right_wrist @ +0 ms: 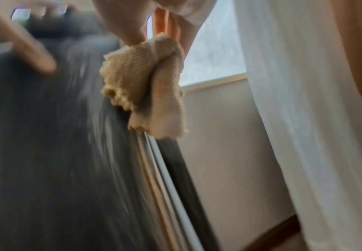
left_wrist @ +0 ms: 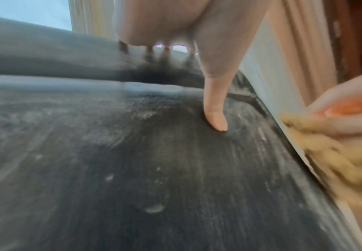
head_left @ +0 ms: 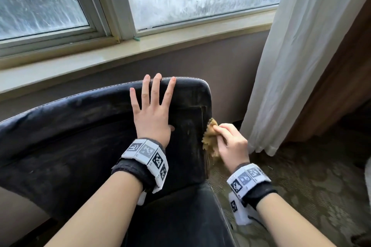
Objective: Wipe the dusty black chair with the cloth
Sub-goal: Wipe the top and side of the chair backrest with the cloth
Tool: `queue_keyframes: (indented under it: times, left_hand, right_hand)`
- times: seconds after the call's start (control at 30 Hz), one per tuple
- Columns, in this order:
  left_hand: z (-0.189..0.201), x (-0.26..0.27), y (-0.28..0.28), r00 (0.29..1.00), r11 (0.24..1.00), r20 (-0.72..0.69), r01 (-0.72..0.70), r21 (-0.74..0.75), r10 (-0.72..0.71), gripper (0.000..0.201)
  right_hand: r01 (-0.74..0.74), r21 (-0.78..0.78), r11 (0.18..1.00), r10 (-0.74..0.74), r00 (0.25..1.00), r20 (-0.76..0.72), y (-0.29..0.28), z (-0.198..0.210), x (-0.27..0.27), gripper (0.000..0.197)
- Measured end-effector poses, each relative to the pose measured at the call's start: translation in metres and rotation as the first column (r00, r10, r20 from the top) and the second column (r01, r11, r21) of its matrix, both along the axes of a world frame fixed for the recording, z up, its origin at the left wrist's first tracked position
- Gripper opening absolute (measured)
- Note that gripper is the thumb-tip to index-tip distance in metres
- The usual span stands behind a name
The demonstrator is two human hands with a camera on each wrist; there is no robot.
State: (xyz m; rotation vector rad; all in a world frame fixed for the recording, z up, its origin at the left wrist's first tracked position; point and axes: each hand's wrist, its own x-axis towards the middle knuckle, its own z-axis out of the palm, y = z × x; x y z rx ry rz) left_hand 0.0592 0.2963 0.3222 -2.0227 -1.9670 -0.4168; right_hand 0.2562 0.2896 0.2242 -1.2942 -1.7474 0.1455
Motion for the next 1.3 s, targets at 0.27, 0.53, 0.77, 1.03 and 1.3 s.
queue_keyframes:
  times: [0.27,0.53,0.77,1.03,1.3]
  left_hand:
    - [-0.060,0.029,-0.028,0.965,0.967,-0.079,0.246,-0.062,-0.250,0.109]
    - [-0.078,0.041,-0.019,0.988,0.987,-0.074,0.125,-0.102,-0.133,0.122]
    - [-0.084,0.042,-0.017,0.992,0.994,-0.075,0.108,0.029,-0.105,0.087]
    - [-0.083,0.034,-0.015,0.994,0.997,-0.092,0.061,-0.037,-0.064,0.123]
    - [-0.082,0.042,-0.020,0.992,0.999,-0.114,0.043,-0.028,-0.046,0.121]
  right_hand:
    - [0.088,-0.020,0.996,-0.090,0.973,-0.211,0.004,-0.031,-0.038,0.022]
    - [-0.054,-0.322,0.945,-0.043,0.957,-0.286,-0.011,-0.060,0.012,0.028]
    - [-0.081,-0.154,0.985,0.007,0.901,-0.433,0.002,-0.039,-0.028,0.038]
    - [-0.044,-0.277,0.960,-0.082,0.899,-0.430,-0.024,-0.109,-0.034,0.037]
    - [-0.127,-0.454,0.882,-0.098,0.892,-0.441,-0.017,-0.094,0.019,0.030]
